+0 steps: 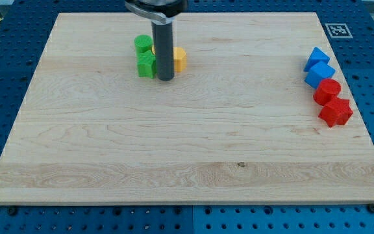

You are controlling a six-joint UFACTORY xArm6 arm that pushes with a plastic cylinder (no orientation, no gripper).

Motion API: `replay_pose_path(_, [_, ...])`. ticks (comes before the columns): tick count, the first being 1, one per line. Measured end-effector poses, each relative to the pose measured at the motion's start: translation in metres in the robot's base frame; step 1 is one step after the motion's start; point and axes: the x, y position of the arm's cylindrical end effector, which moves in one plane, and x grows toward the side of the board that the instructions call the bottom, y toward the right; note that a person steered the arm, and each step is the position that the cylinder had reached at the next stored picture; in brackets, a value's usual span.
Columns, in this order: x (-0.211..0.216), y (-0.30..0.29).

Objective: Separate the yellow hexagon from yellow heart

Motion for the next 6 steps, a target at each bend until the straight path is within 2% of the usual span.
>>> replay_pose_path(1, [-0.037,-0.006])
replay_pose_path(2, [-0.045,0.005])
replay_pose_path(4, [-0.035,0.04])
replay_pose_path(6, [-0.012,0.049])
